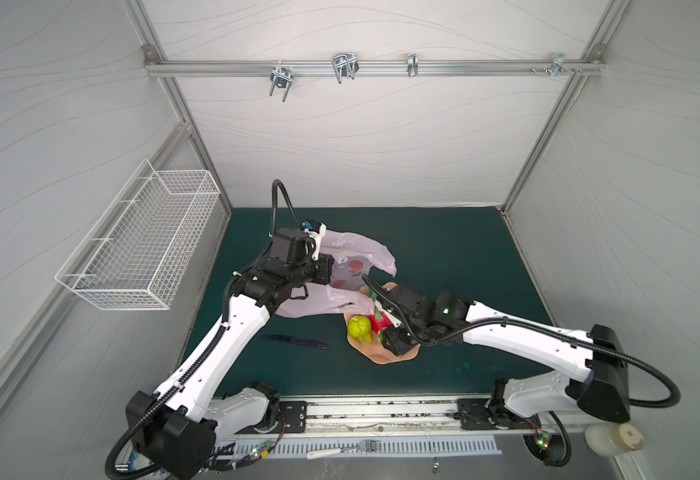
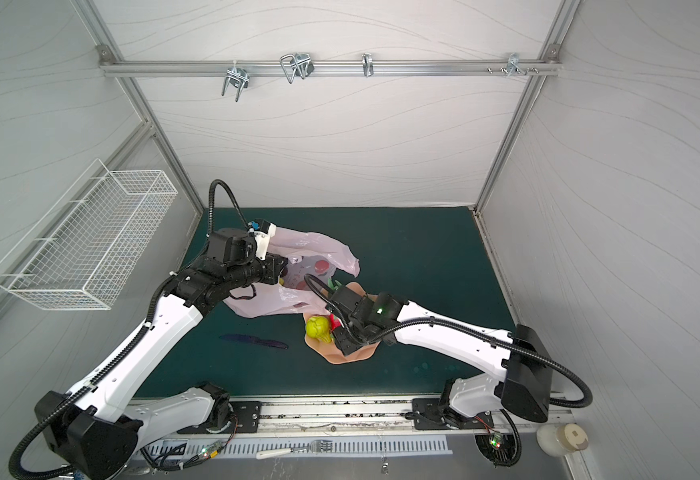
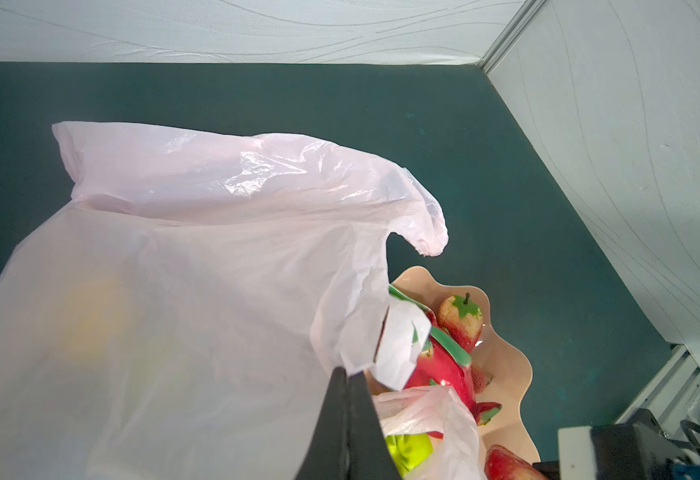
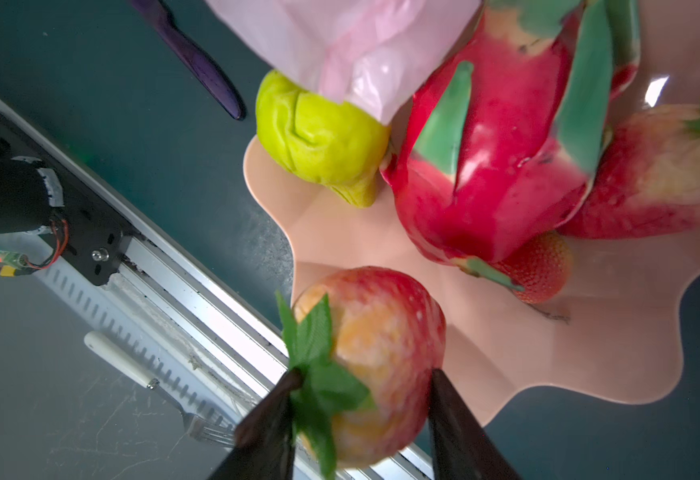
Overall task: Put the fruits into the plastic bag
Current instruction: 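Close the right gripper on the red-yellow fruit and lift it, then carry the red-yellow fruit with the right gripper into the bag mouth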
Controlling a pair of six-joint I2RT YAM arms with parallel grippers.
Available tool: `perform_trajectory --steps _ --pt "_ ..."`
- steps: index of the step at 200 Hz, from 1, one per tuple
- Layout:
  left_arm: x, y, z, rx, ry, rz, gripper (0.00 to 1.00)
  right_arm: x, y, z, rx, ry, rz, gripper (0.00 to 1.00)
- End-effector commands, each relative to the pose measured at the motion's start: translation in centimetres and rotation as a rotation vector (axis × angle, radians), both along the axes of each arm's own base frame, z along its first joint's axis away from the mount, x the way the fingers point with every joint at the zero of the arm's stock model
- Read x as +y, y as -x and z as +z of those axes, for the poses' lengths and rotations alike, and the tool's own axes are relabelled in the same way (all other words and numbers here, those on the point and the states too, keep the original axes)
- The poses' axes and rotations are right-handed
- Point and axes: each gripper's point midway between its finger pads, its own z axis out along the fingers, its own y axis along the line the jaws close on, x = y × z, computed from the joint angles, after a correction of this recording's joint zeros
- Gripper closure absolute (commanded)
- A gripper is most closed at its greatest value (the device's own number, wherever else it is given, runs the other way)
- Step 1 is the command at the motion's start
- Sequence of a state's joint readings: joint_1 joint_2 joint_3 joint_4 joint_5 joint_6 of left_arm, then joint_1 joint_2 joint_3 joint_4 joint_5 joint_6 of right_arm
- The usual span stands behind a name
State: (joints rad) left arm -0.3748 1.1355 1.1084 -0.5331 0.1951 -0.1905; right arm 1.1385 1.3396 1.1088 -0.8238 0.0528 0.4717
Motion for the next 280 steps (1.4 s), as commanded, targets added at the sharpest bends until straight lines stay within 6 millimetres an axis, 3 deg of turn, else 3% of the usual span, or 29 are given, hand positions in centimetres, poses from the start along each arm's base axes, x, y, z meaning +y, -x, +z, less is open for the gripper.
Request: perform_trajectory --steps 1,51,93,141,200,280 --pt "-0.1 0.1 0.8 -0.023 0.015 -0.011 1.00 -0.9 -0.4 1.8 -0.021 -0.008 -0.027 0.69" --pt "-0.3 0.0 1.1 -0.032 0.023 -0.018 1.00 -1.4 -2.0 2.0 -0.014 -0.023 -0.044 0.71" --pt "-0.6 0.0 1.1 -0.033 0.033 -0.031 1.00 -2.1 -5.0 1.9 -0.029 0.005 -0.011 0.71" --pt "-0.7 -0.2 1.1 -0.029 0.044 -0.025 1.00 -0.1 -7.8 1.9 -0.054 0.038 0.107 0.72" --pt "-0.8 -0.9 1.5 -0.029 0.041 -0.014 1.00 3.6 -8.3 1.6 -0.011 0.001 0.205 0.75" --pt "-1.3 -1.8 2.1 -0.039 0.056 -0.019 1.00 6.0 -7.8 0.3 0.045 -0.013 0.254 0.76"
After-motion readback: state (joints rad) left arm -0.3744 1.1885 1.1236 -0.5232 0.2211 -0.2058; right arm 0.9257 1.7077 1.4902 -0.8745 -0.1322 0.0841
